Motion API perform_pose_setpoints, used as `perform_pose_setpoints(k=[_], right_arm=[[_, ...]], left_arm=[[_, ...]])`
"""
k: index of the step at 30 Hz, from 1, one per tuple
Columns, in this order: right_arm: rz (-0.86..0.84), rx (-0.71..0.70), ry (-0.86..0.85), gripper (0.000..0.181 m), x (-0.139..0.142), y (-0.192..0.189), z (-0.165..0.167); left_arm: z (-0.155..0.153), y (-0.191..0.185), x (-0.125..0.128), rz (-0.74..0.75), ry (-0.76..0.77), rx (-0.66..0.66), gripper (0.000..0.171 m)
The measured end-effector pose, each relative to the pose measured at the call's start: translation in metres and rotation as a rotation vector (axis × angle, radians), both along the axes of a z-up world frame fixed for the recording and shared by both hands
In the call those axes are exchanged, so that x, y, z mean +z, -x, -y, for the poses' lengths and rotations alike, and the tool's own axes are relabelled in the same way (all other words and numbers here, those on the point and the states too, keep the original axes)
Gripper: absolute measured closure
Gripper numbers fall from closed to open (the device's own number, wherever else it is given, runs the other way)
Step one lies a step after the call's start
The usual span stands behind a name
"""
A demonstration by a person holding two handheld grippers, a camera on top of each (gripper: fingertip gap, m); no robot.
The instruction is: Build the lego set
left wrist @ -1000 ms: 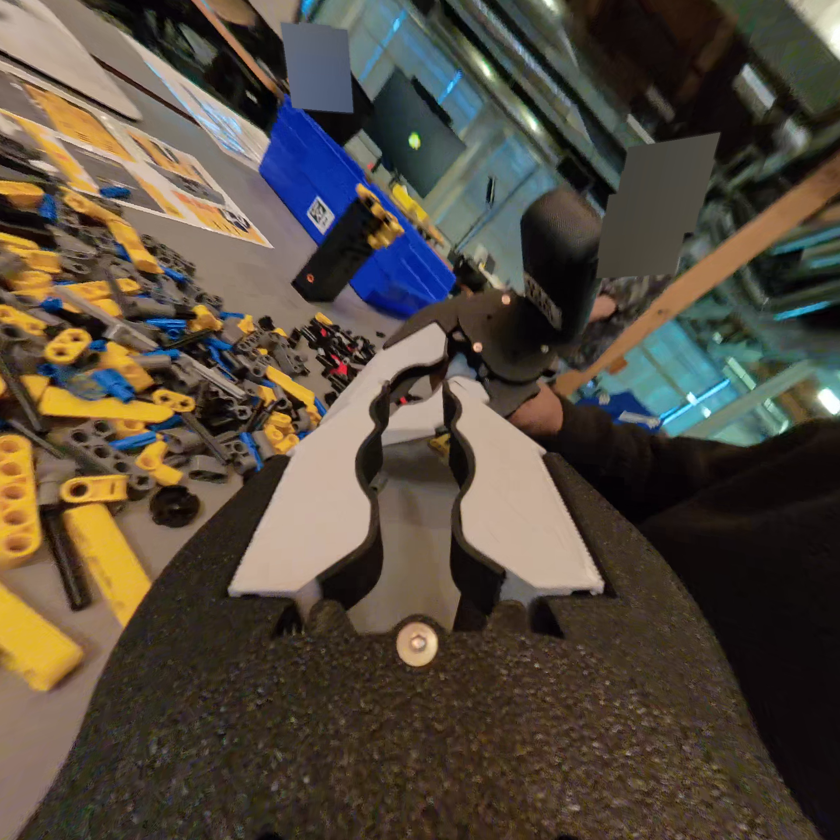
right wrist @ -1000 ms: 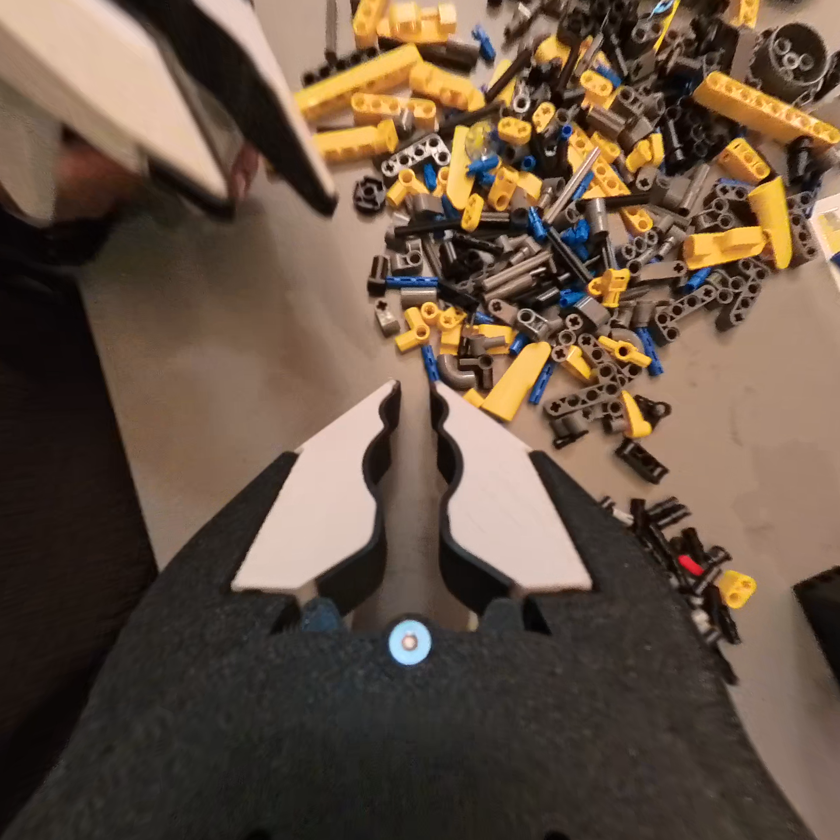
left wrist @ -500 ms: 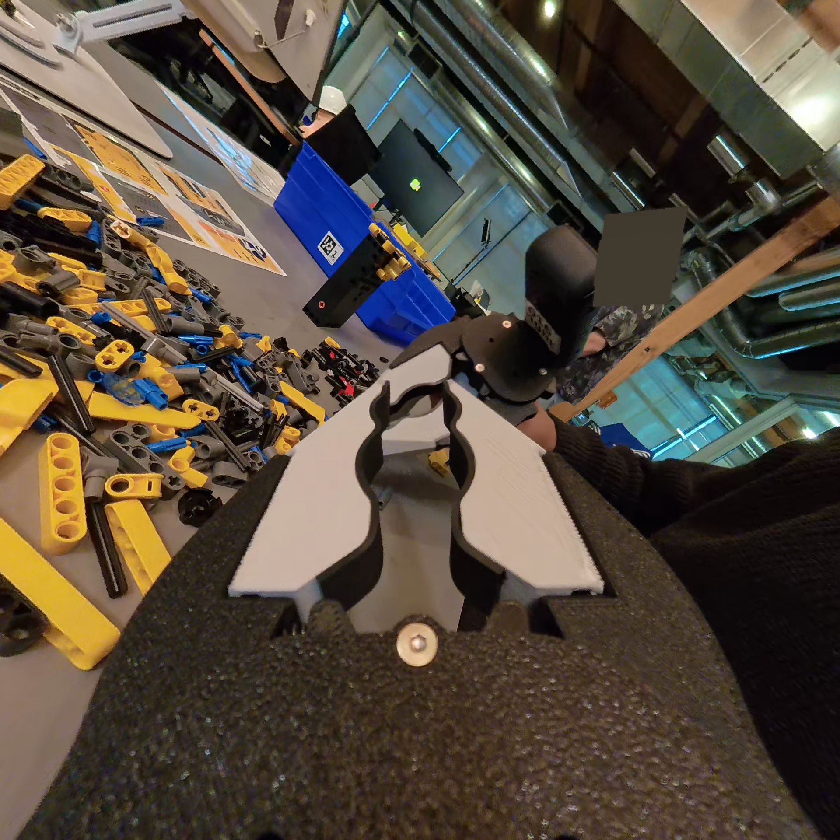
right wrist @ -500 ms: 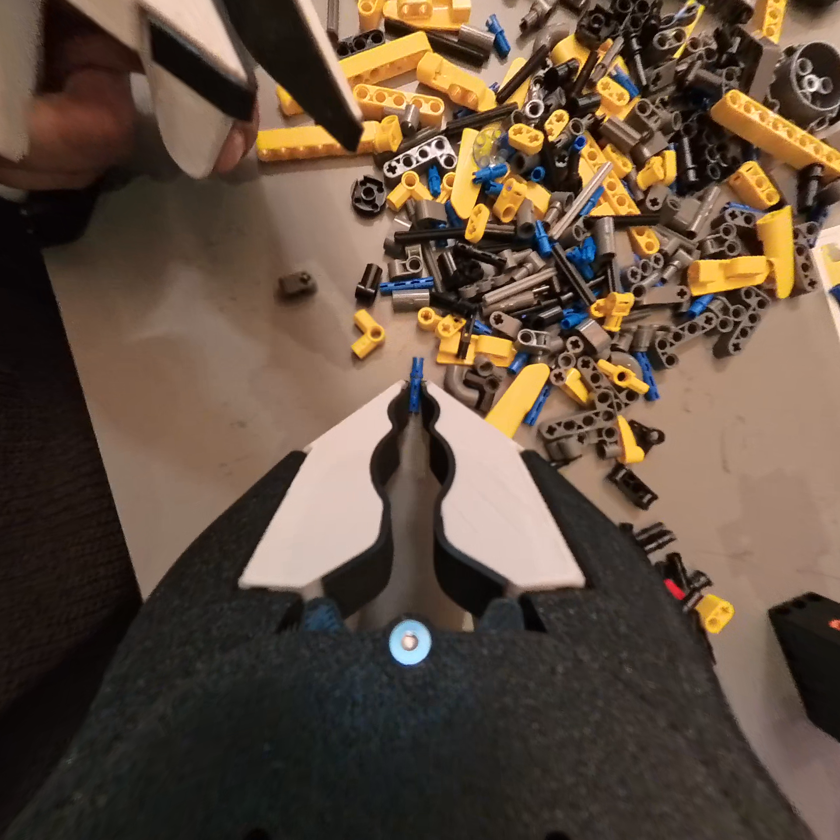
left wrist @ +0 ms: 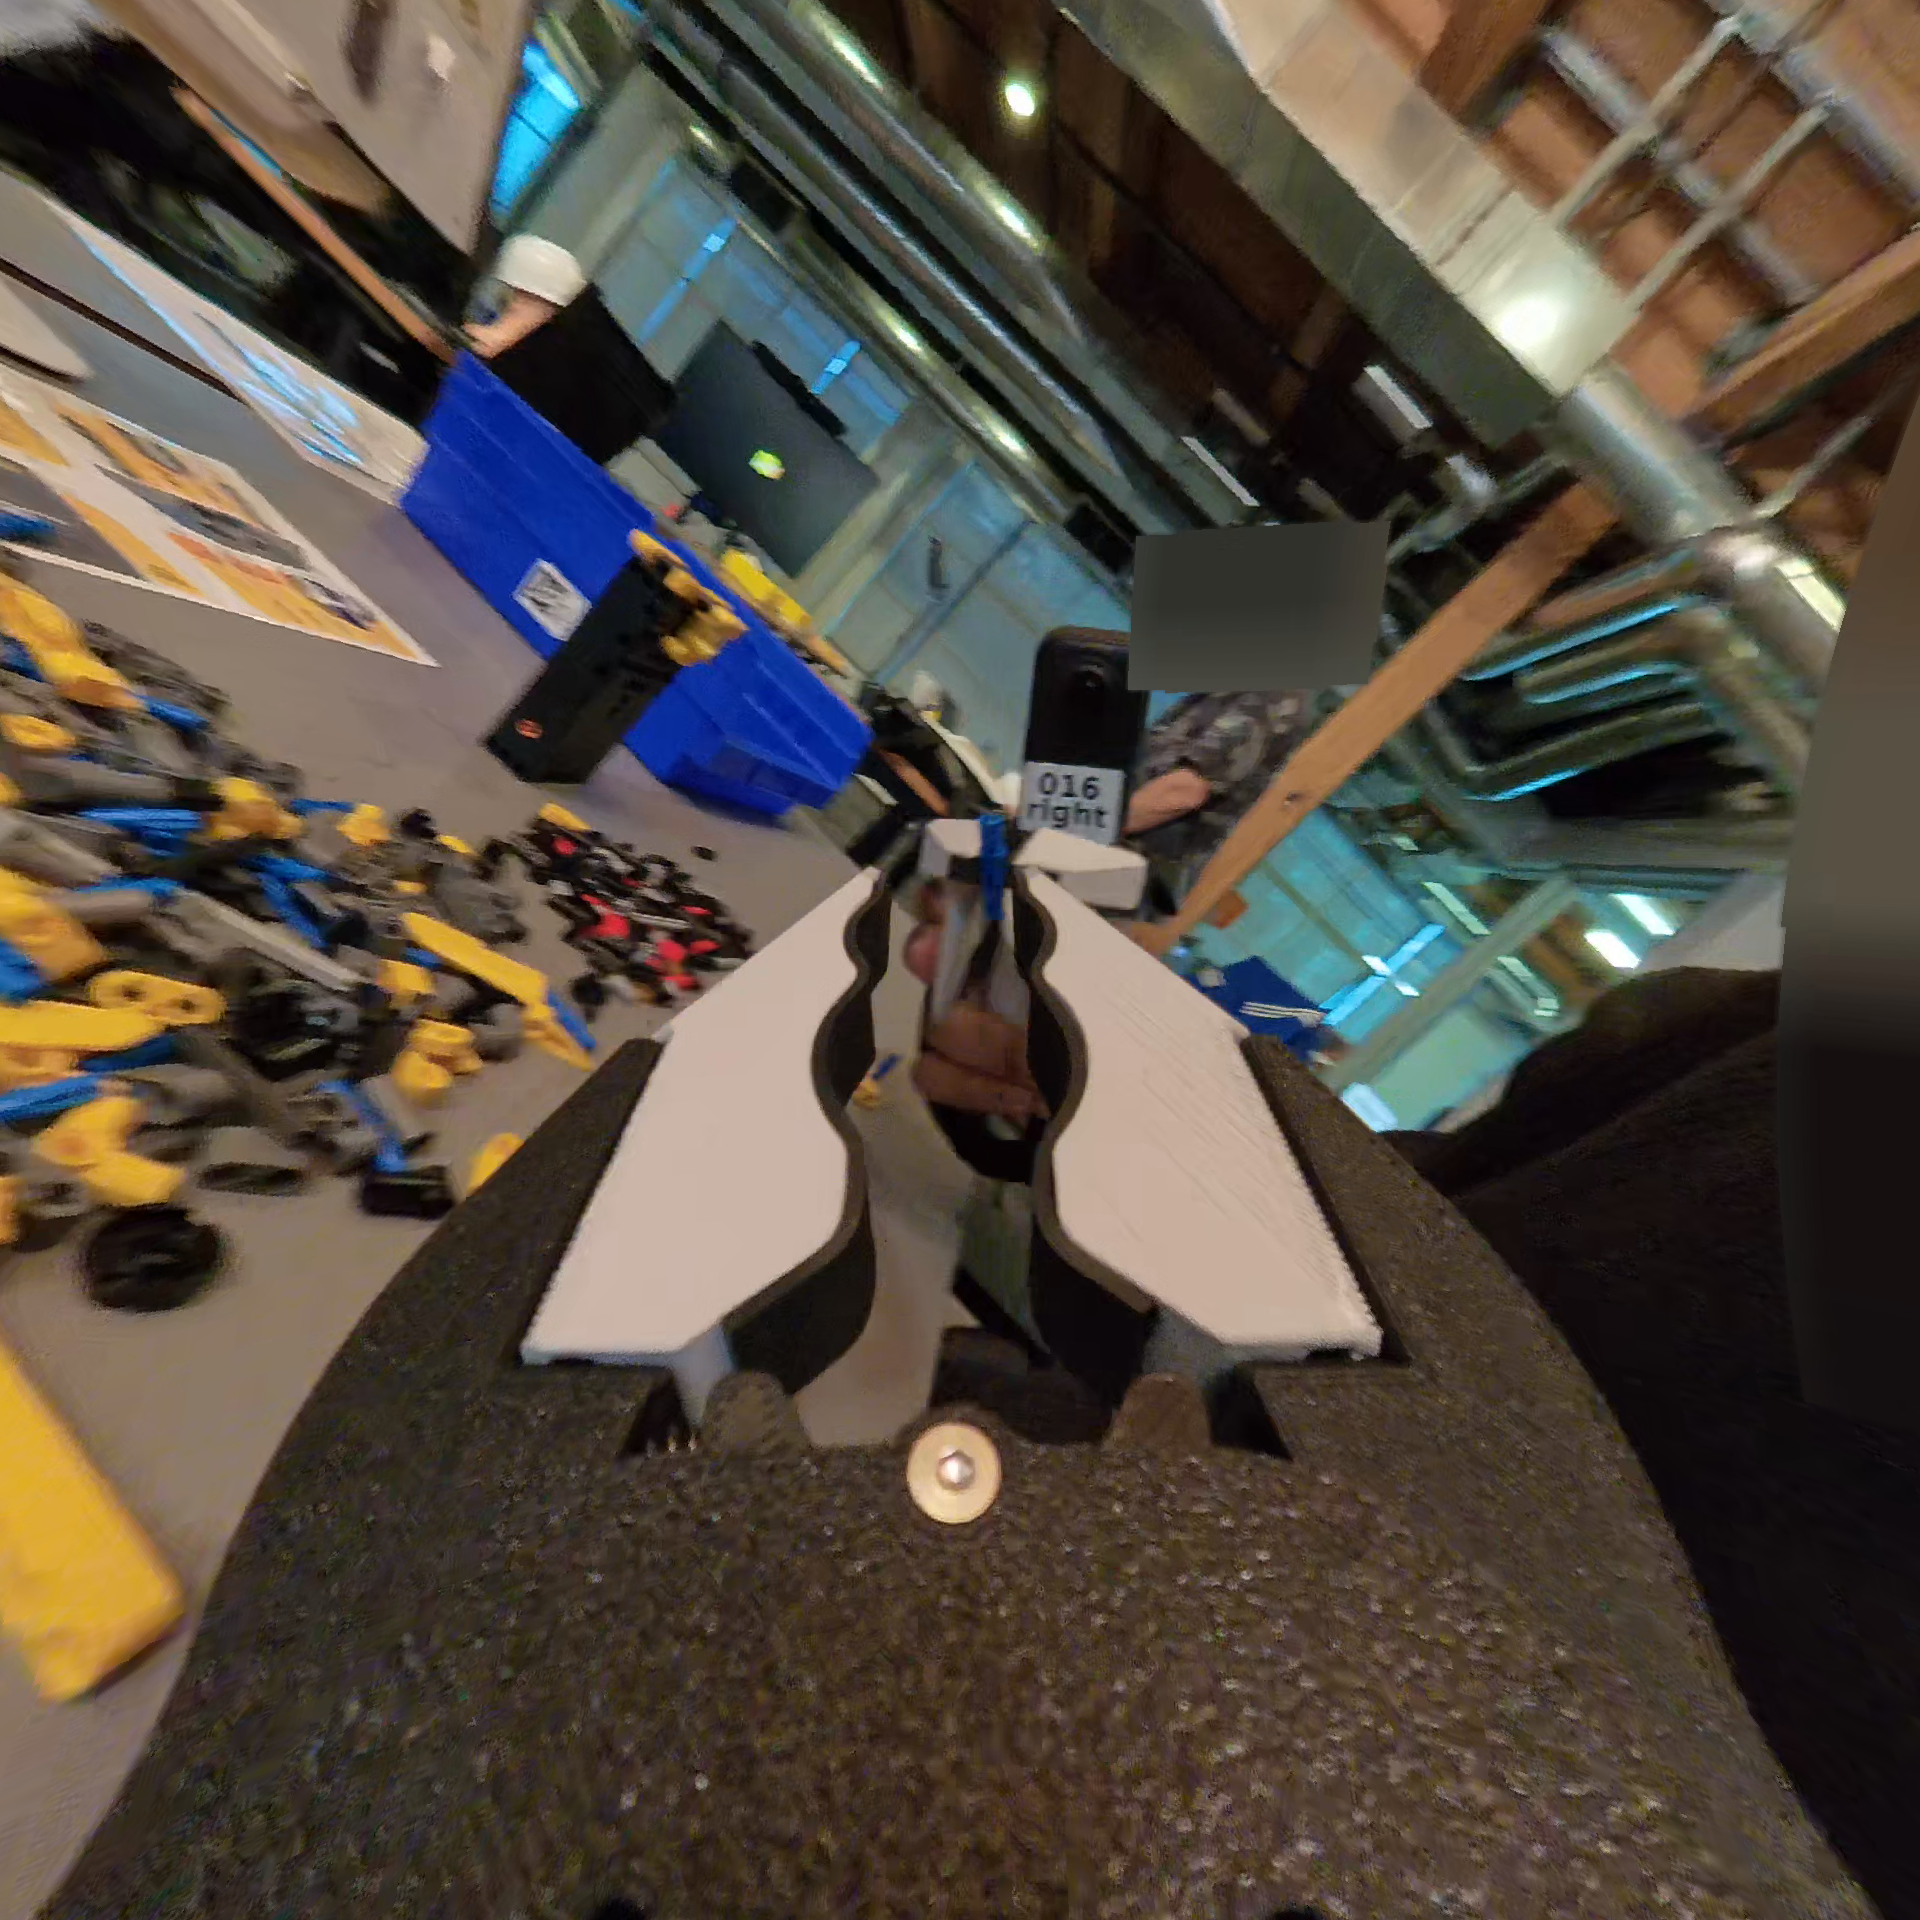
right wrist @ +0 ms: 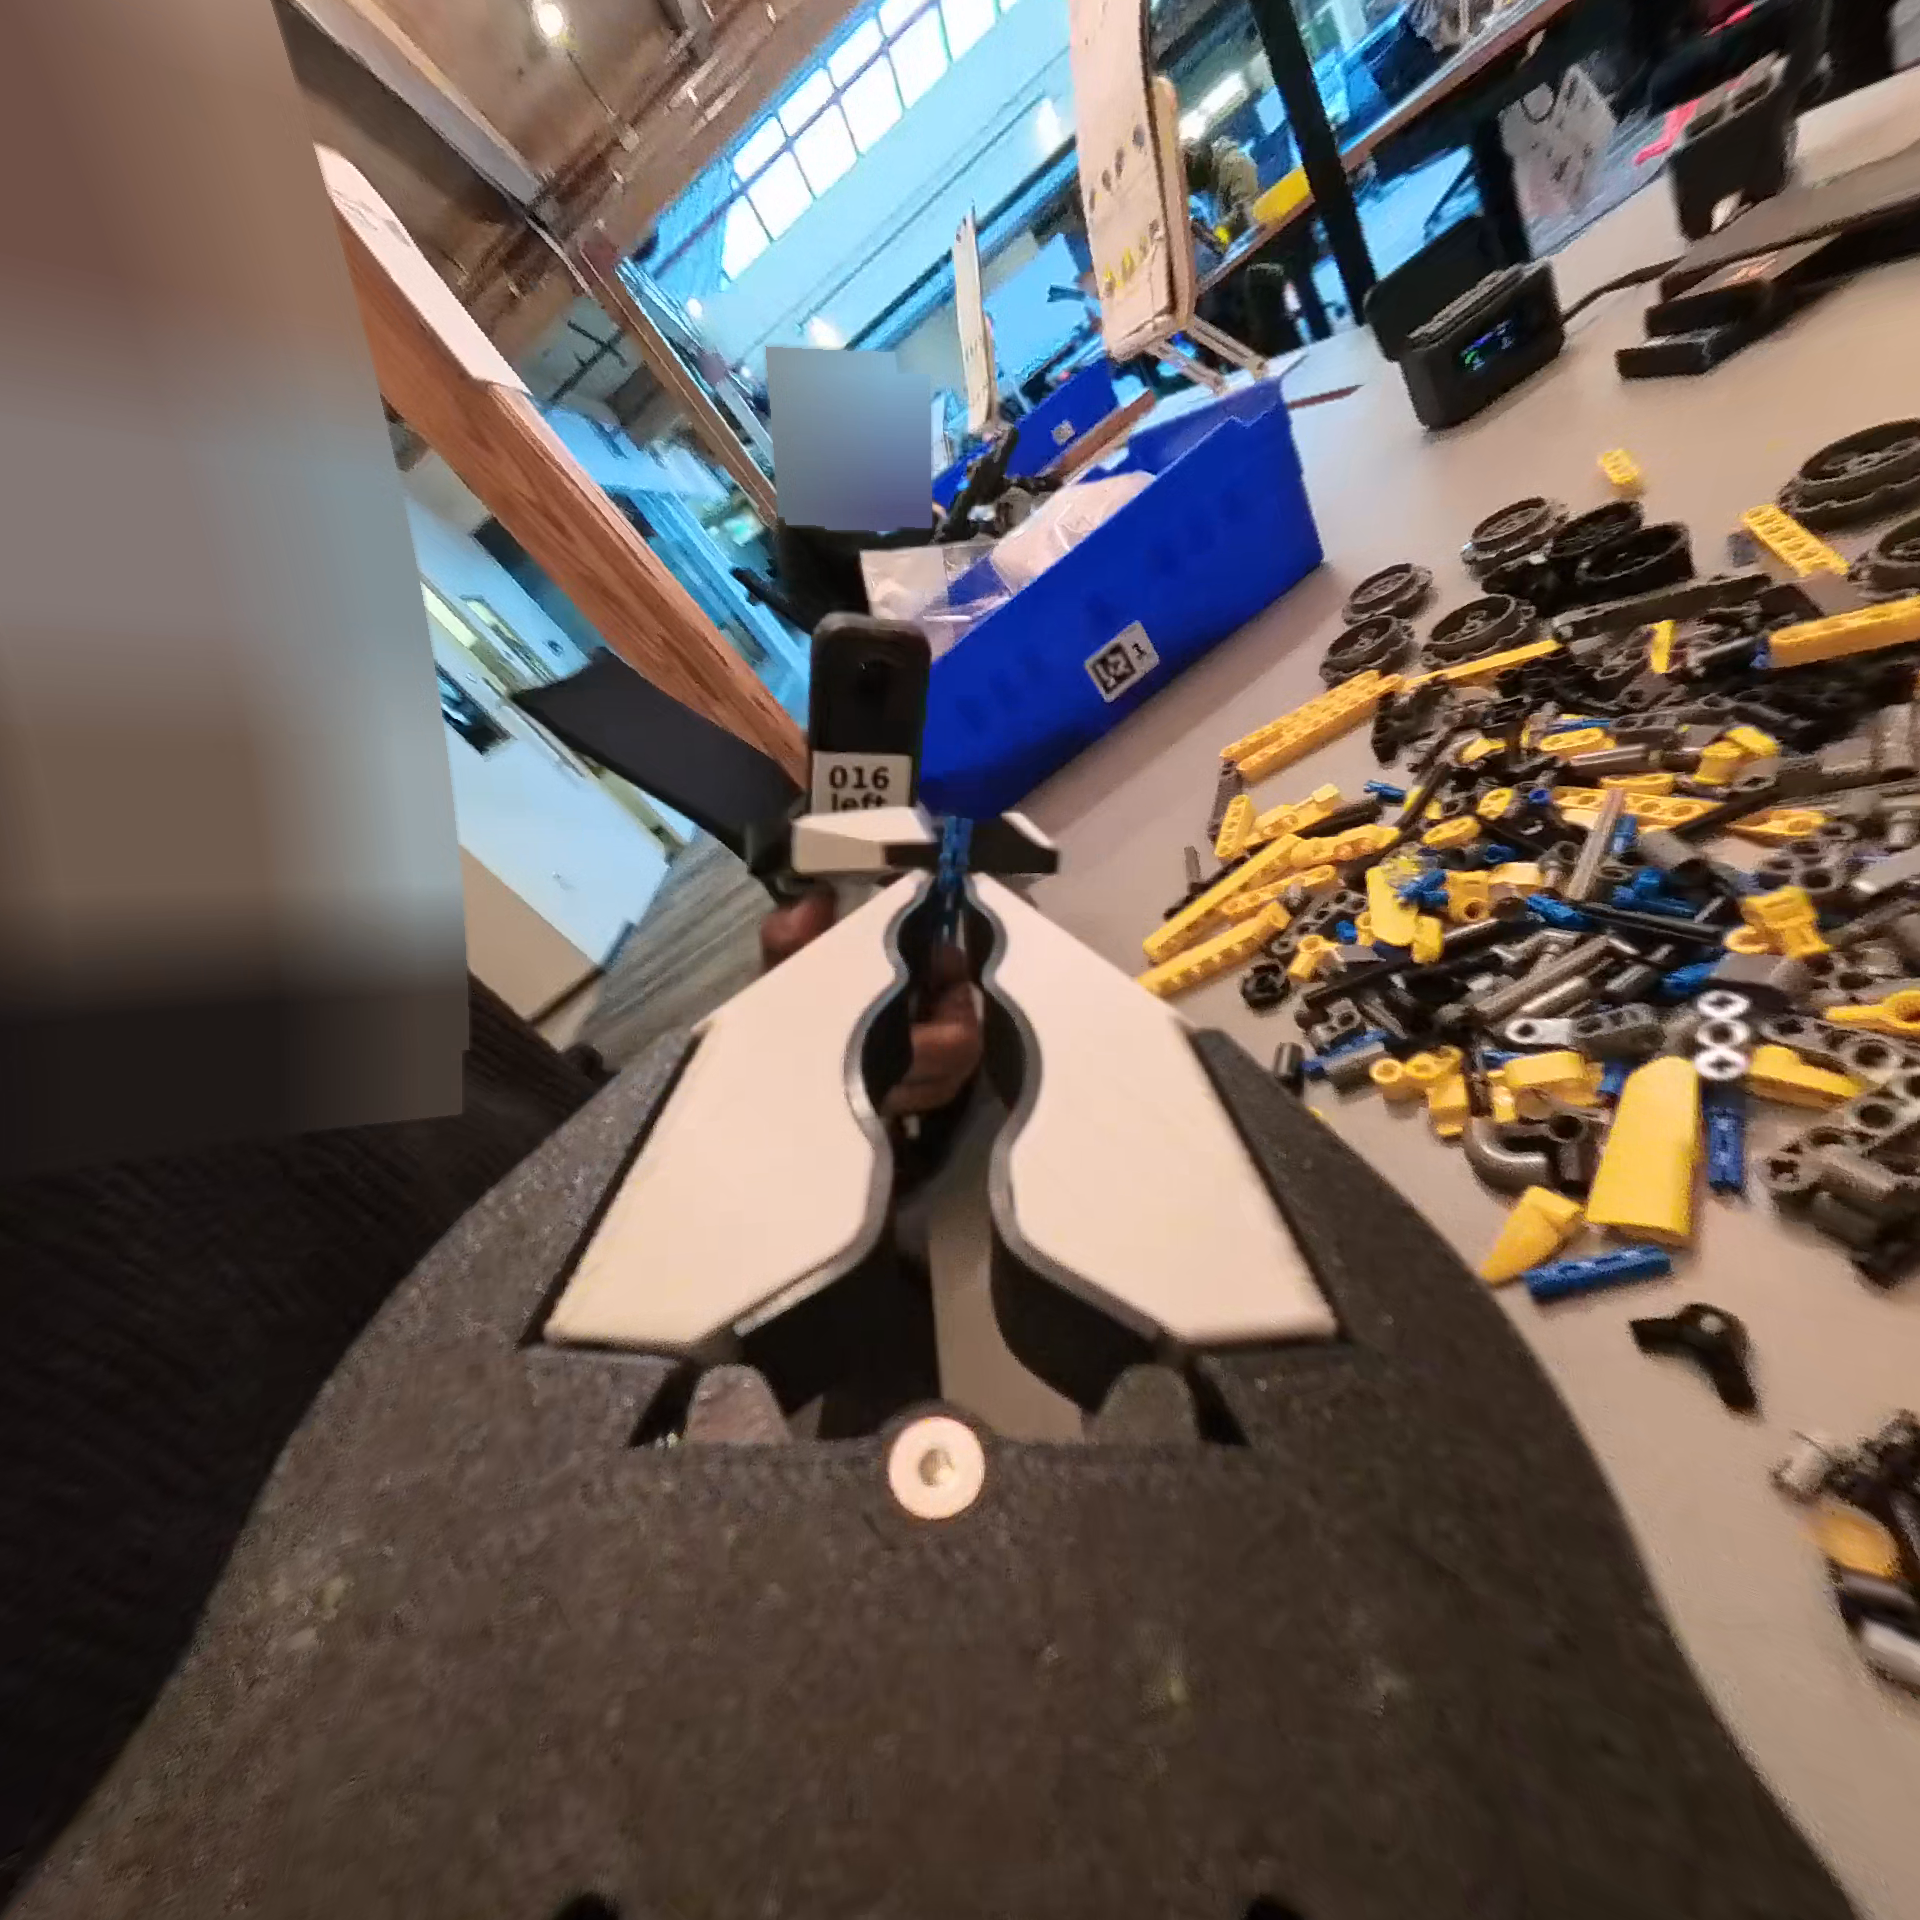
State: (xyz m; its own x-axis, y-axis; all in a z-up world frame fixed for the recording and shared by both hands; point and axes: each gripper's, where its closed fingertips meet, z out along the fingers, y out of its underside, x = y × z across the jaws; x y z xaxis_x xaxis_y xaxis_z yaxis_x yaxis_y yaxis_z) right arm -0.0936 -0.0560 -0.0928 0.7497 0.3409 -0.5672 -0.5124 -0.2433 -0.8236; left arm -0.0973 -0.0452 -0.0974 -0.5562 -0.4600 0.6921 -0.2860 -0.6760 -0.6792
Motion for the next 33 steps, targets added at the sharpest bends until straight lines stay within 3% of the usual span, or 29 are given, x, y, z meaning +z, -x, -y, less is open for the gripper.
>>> perform_pose_setpoints(k=[3, 6, 10, 15, 21, 27, 33], right_arm=[[0.091, -0.001, -0.052, 0.177, 0.007, 0.009, 0.004], [0.061, 0.005, -0.13, 0.177, 0.023, 0.017, 0.005], [0.035, 0.019, -0.121, 0.177, 0.016, 0.026, -0.002], [-0.018, 0.012, -0.144, 0.177, 0.016, 0.025, 0.0], [0.046, 0.001, -0.111, 0.177, 0.01, 0.022, 0.009], [0.083, 0.043, -0.056, 0.176, 0.003, 0.019, 0.019], [0.064, 0.09, 0.044, 0.167, -0.001, 0.014, 0.031]], left_arm=[[0.016, 0.005, 0.001, -0.005, 0.057, -0.095, 0.148], [0.029, 0.011, 0.007, 0.009, 0.135, -0.182, 0.148], [0.033, 0.021, 0.022, 0.059, 0.275, -0.261, 0.149], [0.03, 0.02, 0.02, 0.066, 0.245, -0.231, 0.16], [0.032, 0.019, 0.015, 0.049, 0.213, -0.237, 0.164], [0.039, 0.017, 0.007, 0.041, 0.093, -0.213, 0.168], [0.045, 0.016, -0.002, 0.098, -0.252, -0.084, 0.168]])
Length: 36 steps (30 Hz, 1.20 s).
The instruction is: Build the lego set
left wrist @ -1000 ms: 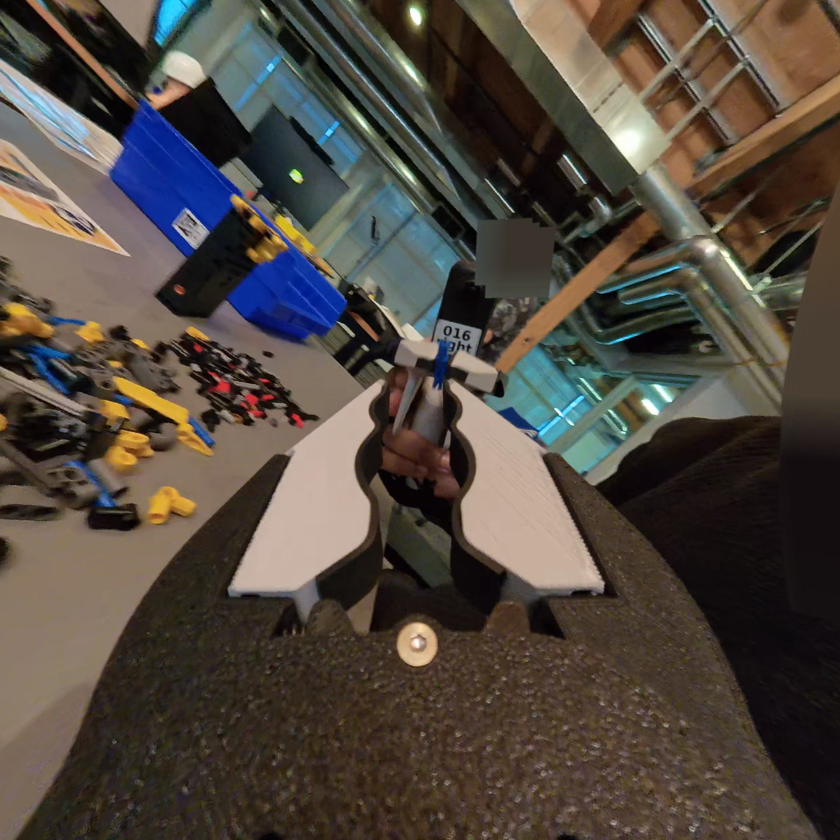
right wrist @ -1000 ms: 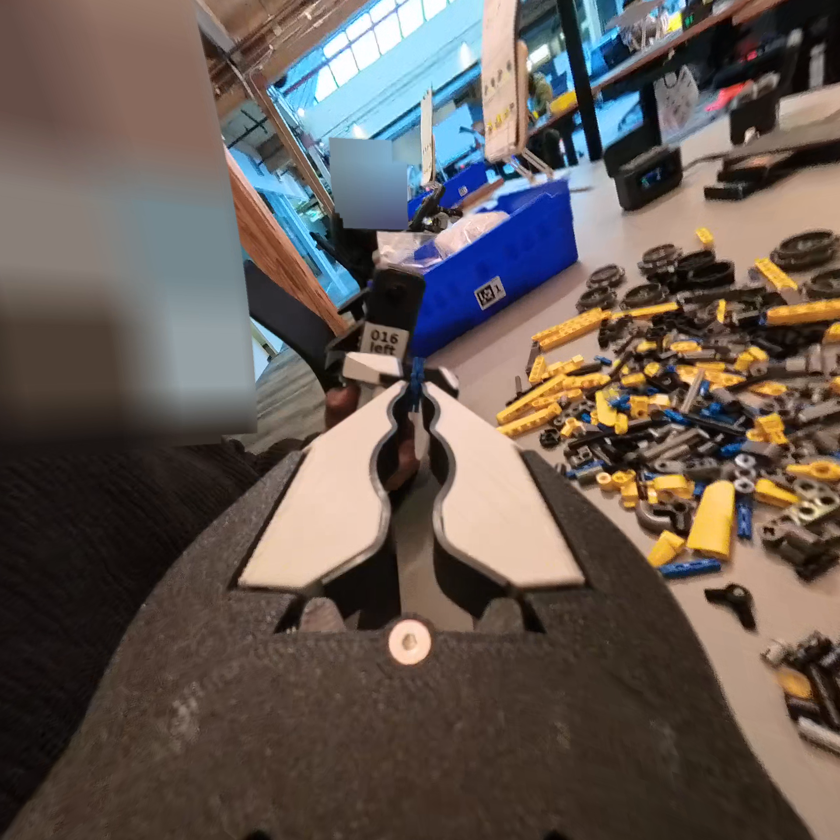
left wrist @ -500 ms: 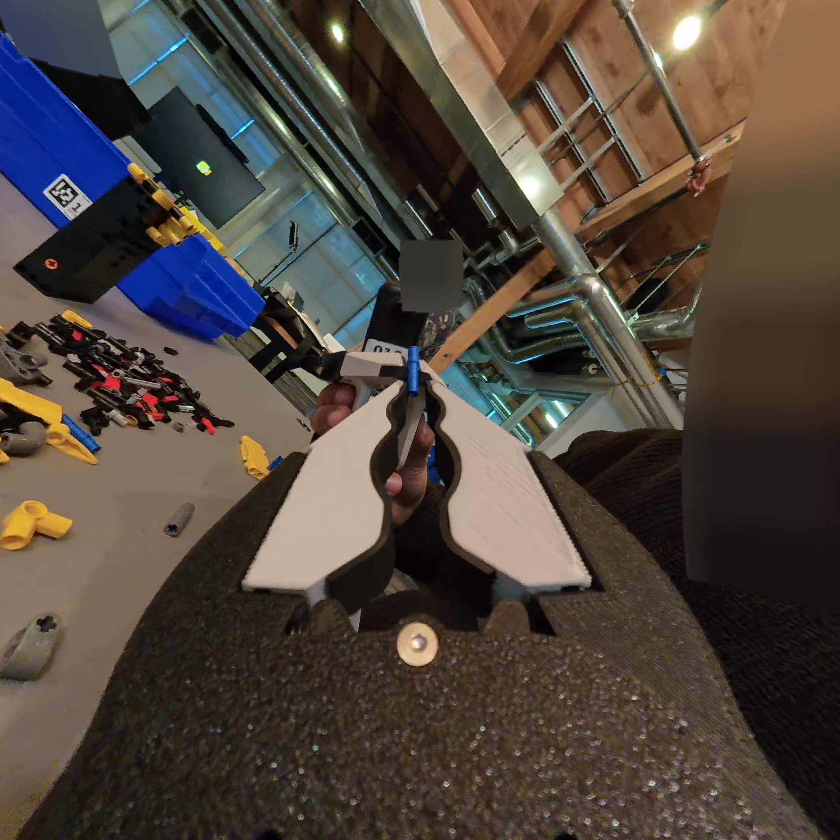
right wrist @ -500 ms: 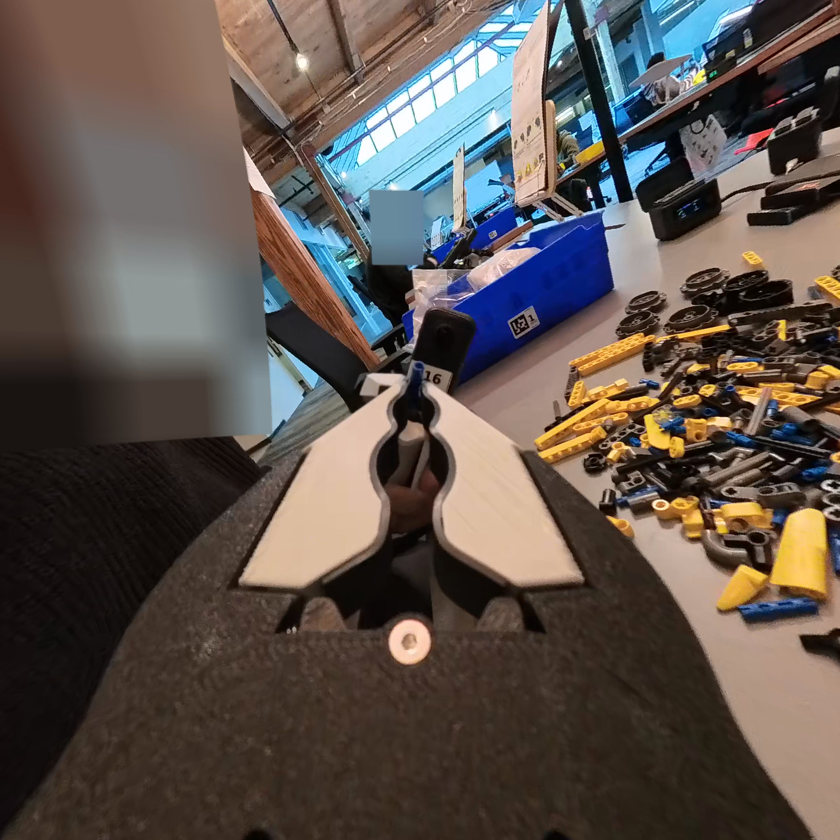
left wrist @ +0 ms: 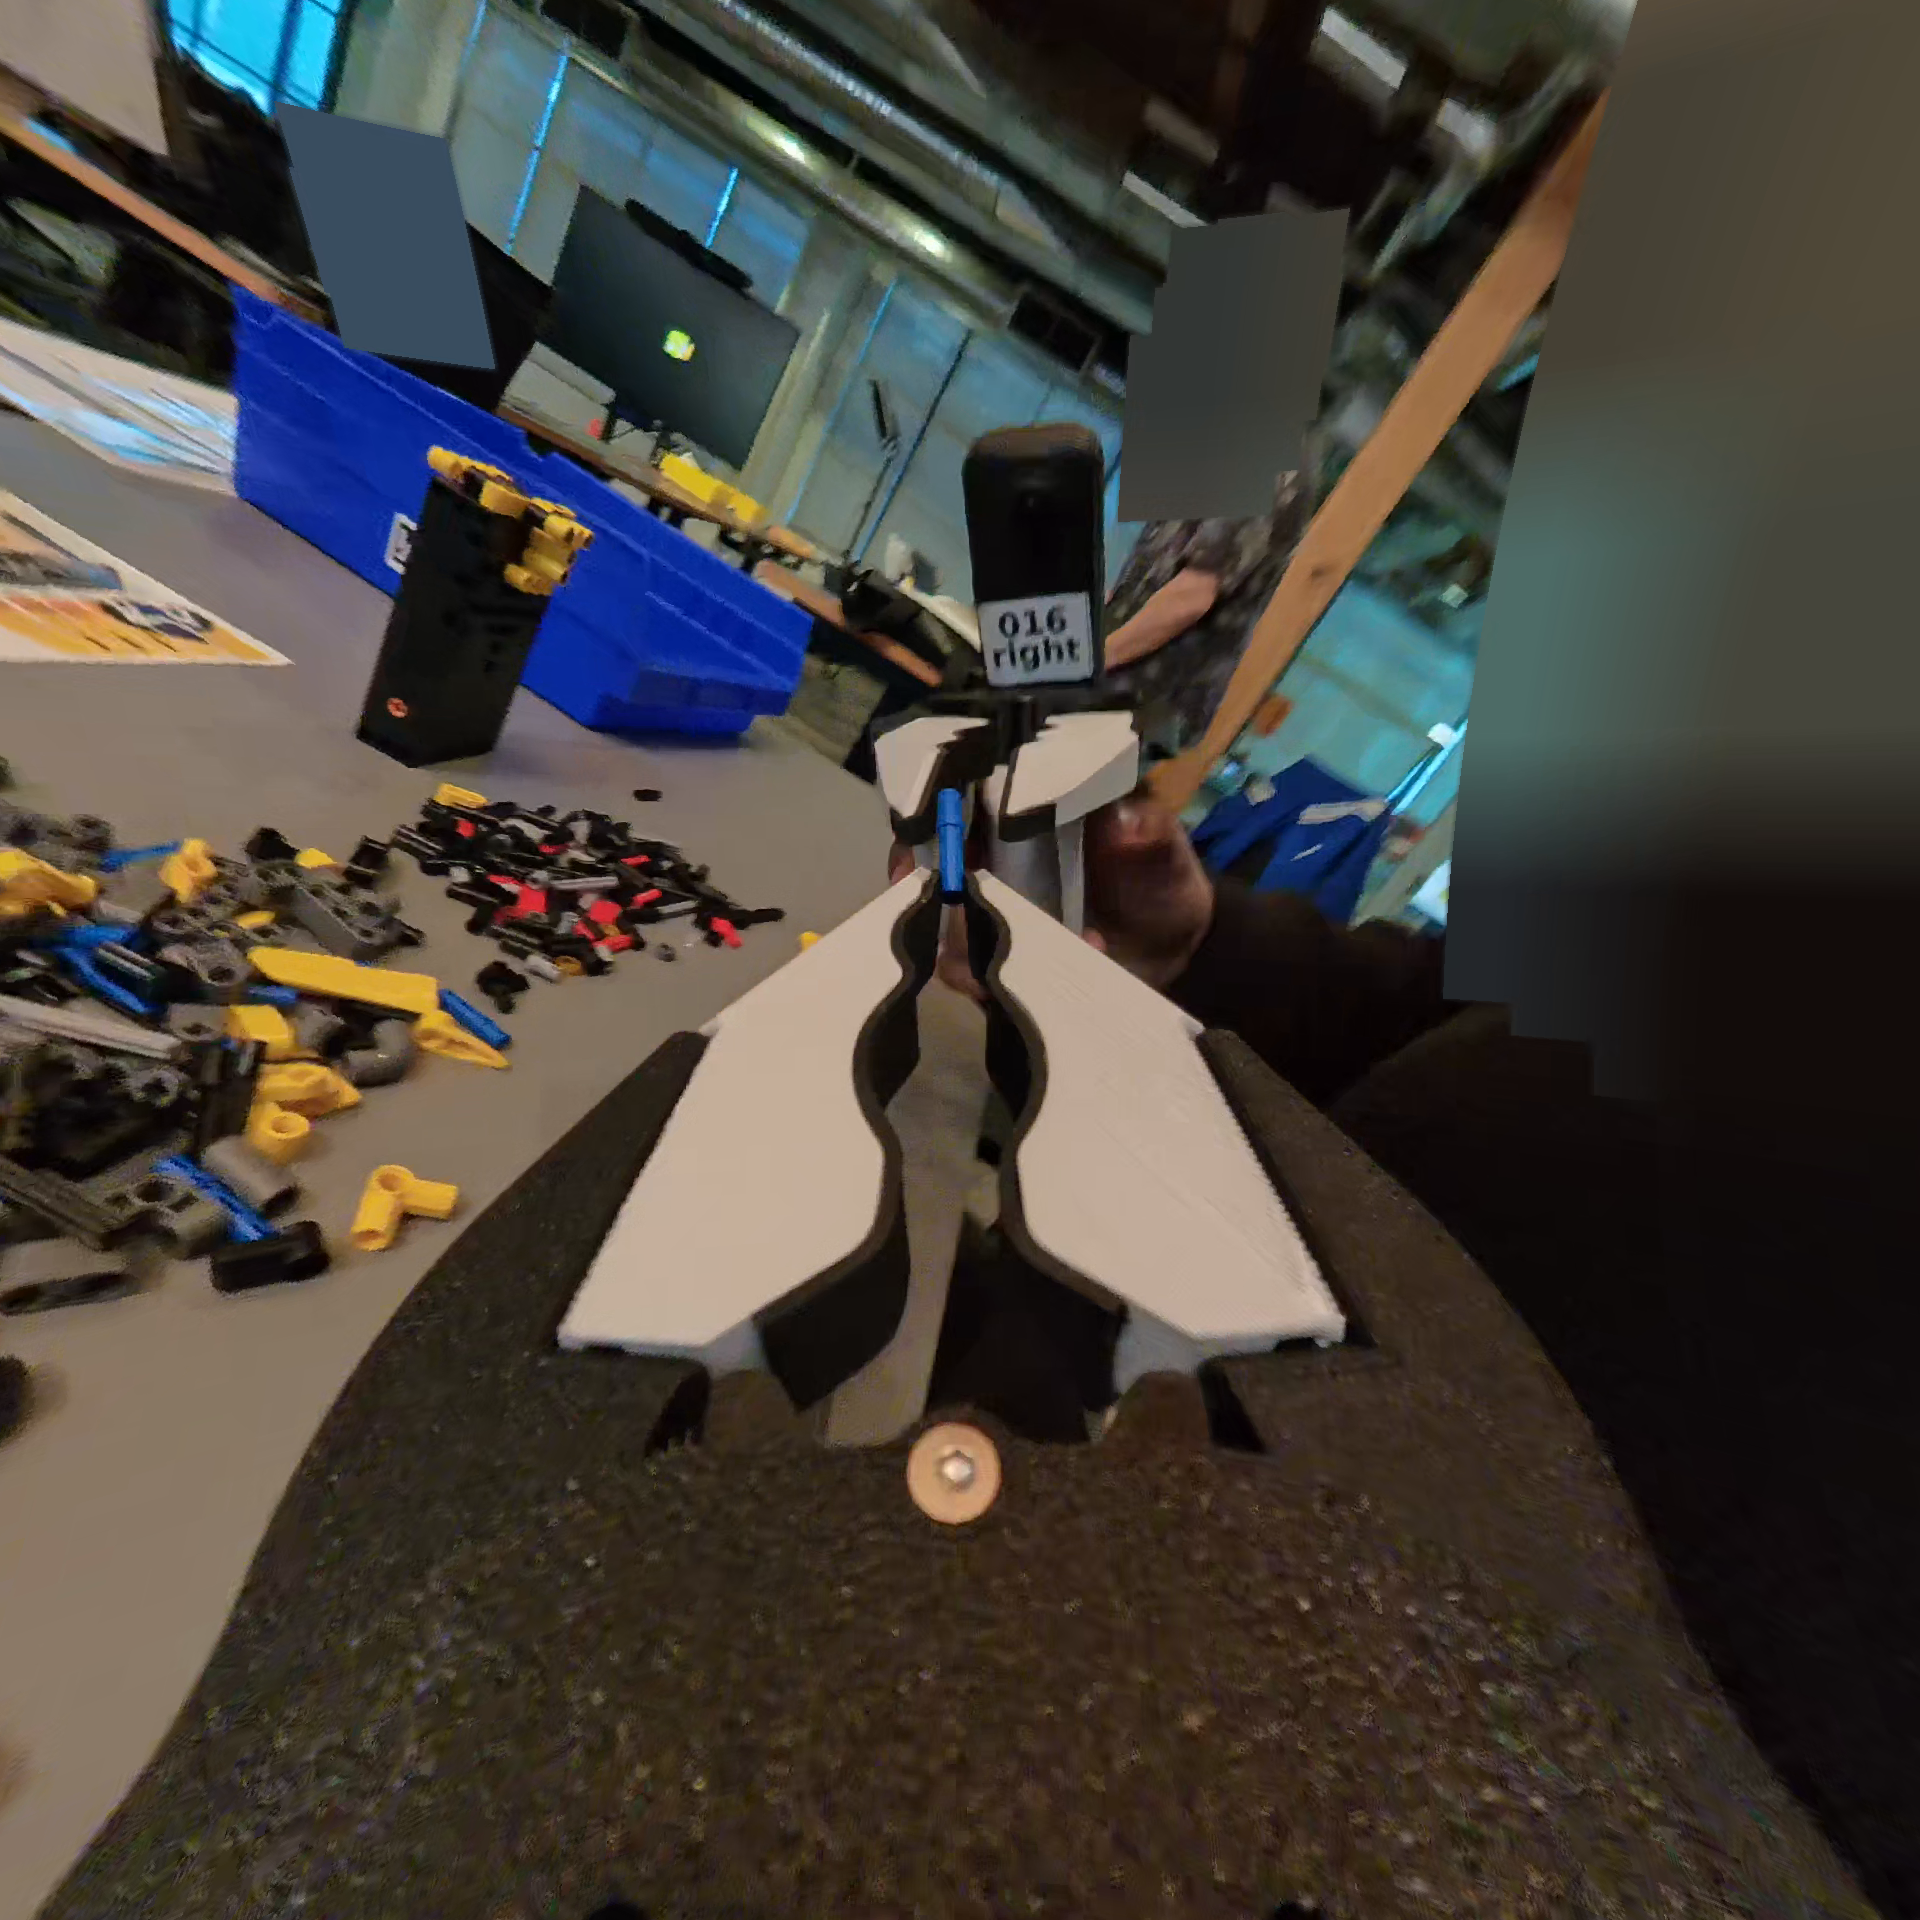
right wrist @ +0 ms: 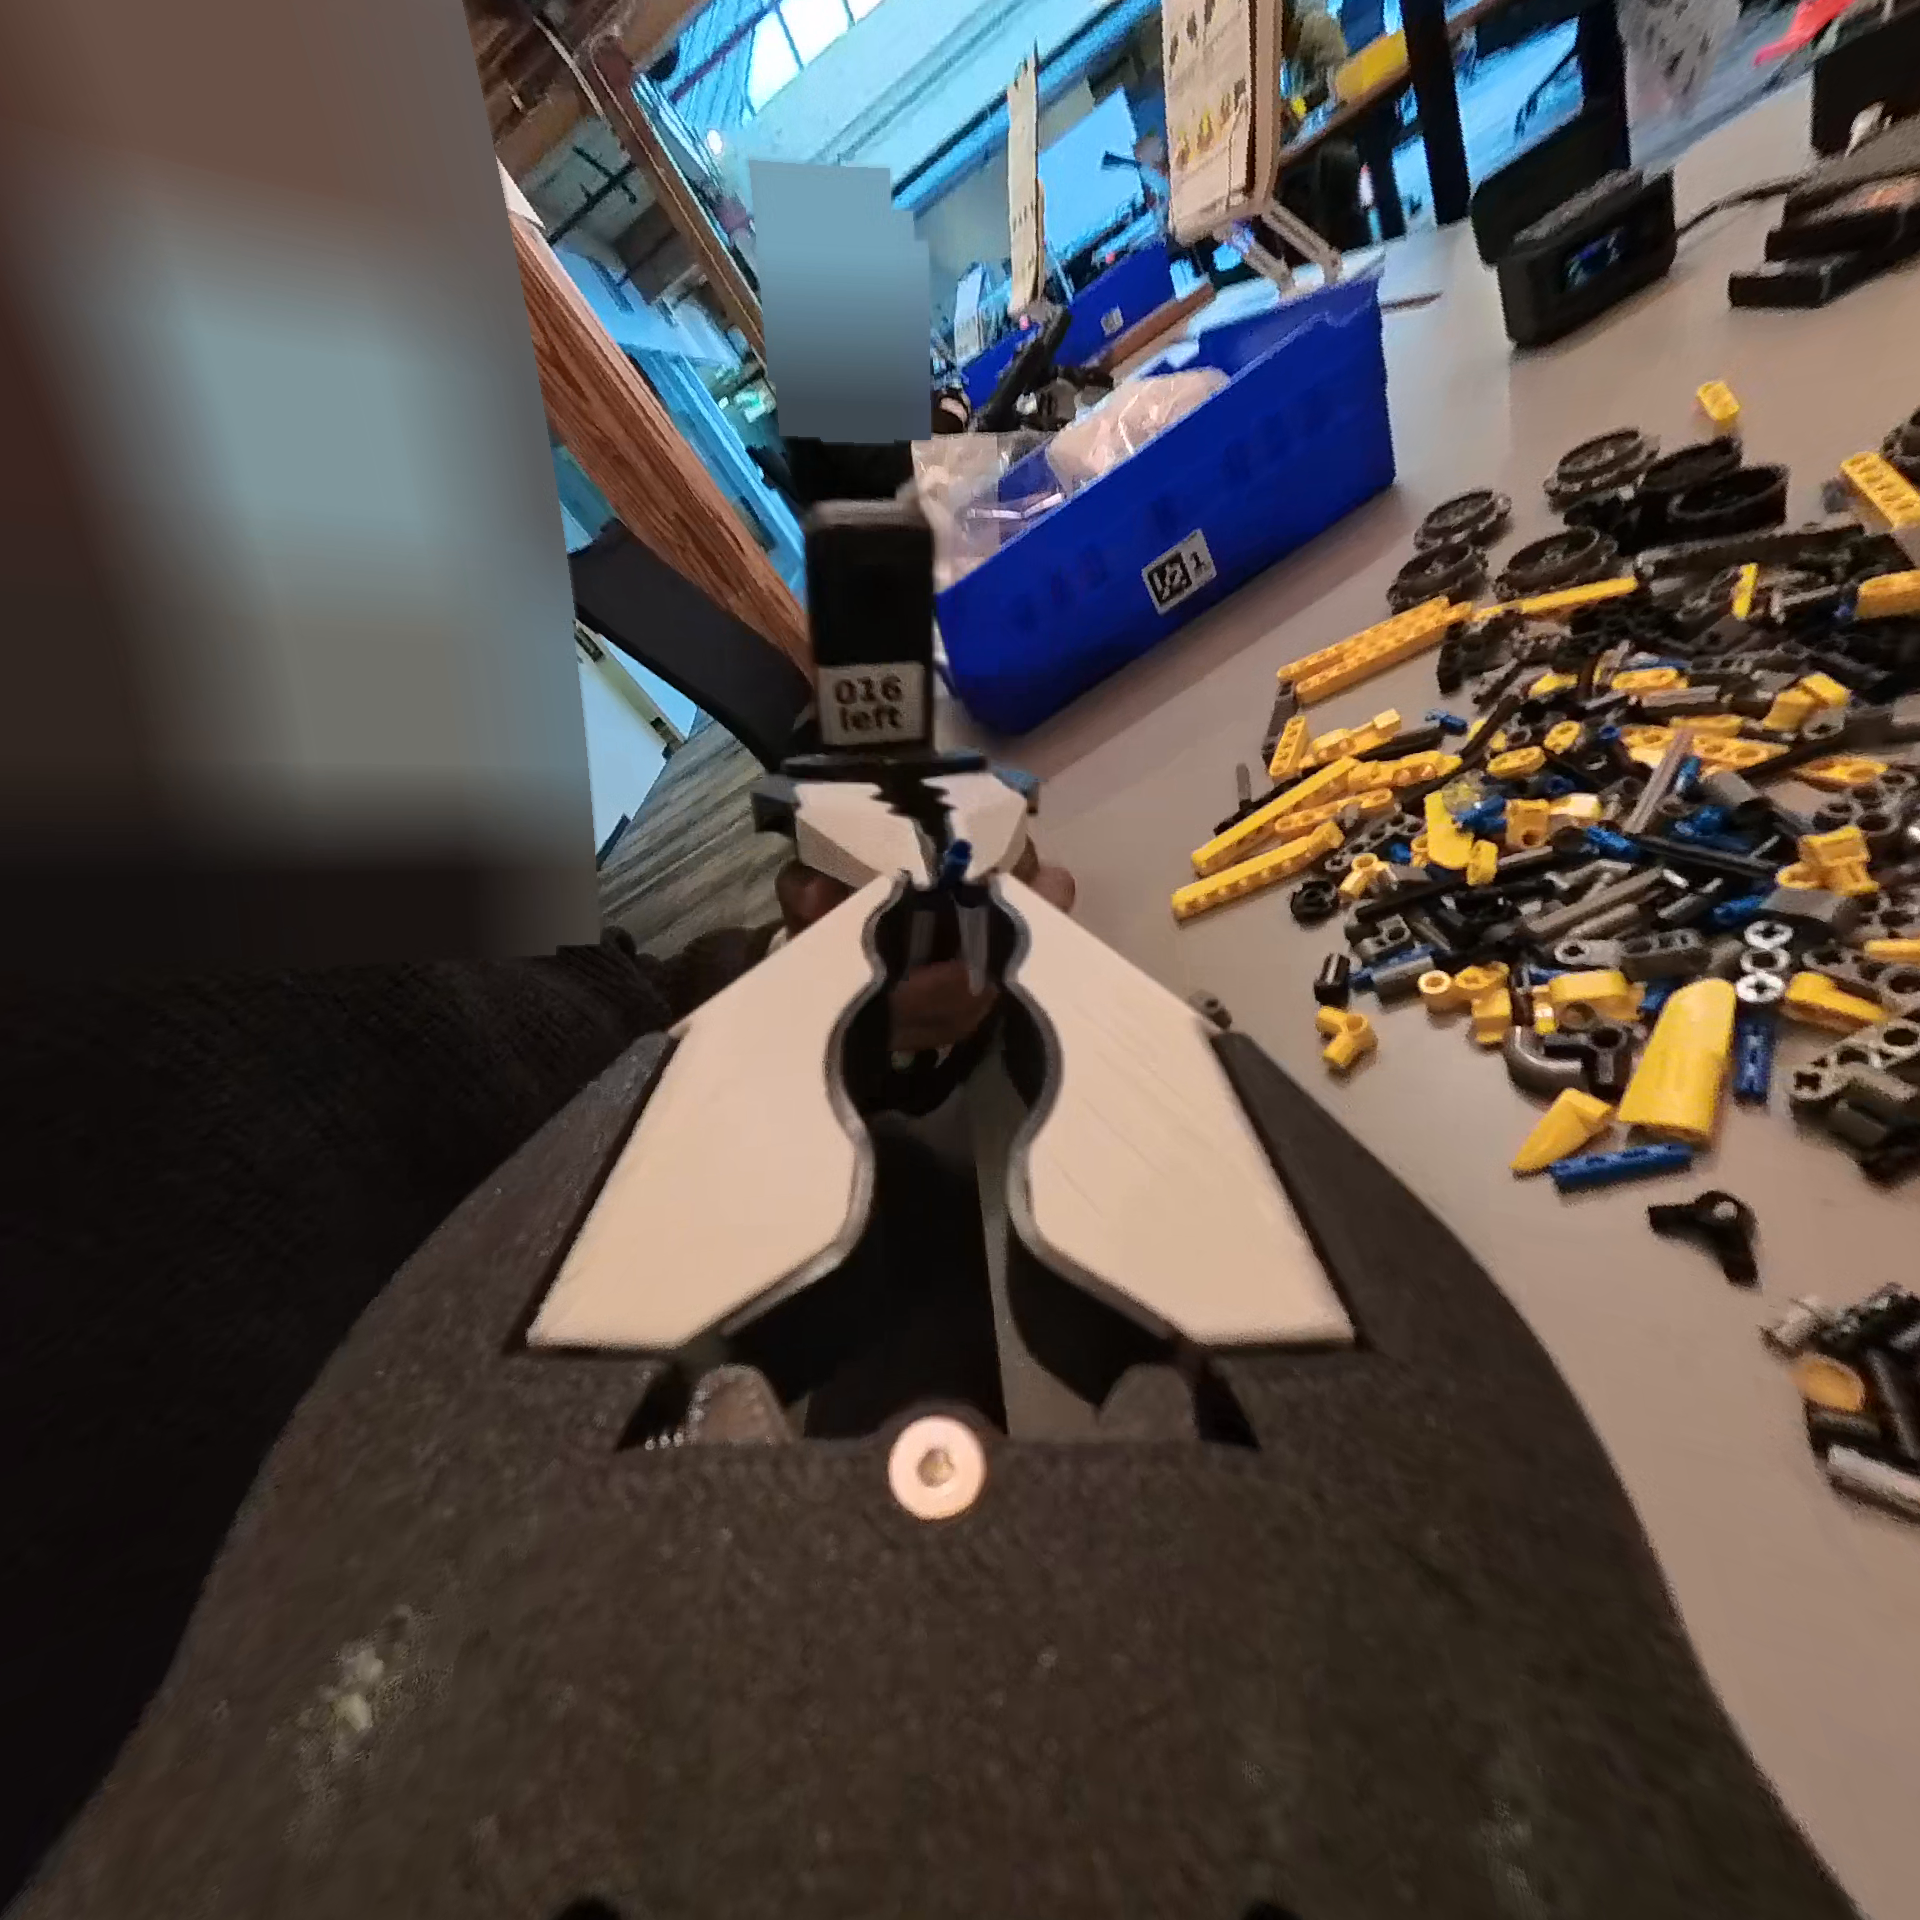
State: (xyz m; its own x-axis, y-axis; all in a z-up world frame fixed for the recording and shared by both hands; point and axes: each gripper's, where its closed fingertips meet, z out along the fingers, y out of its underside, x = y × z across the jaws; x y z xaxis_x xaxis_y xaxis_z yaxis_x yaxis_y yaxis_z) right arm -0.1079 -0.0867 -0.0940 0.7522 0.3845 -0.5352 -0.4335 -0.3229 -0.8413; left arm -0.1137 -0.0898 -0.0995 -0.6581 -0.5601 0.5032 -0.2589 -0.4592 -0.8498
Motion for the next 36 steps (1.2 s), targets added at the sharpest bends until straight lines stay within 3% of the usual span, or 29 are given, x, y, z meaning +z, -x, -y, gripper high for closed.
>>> perform_pose_setpoints(k=[5, 11, 36], right_arm=[[0.015, 0.133, 0.145, 0.166, -0.014, 0.011, 0.015], [0.066, 0.24, 0.251, 0.177, -0.023, 0.02, 0.031], [0.09, 0.255, 0.265, 0.176, -0.026, 0.022, 0.031]], left_arm=[[0.019, 0.008, -0.007, 0.021, -0.164, -0.044, 0.168], [0.033, 0.012, -0.017, 0.01, -0.235, -0.095, 0.168], [0.038, 0.015, -0.023, -0.017, -0.24, -0.139, 0.168]])
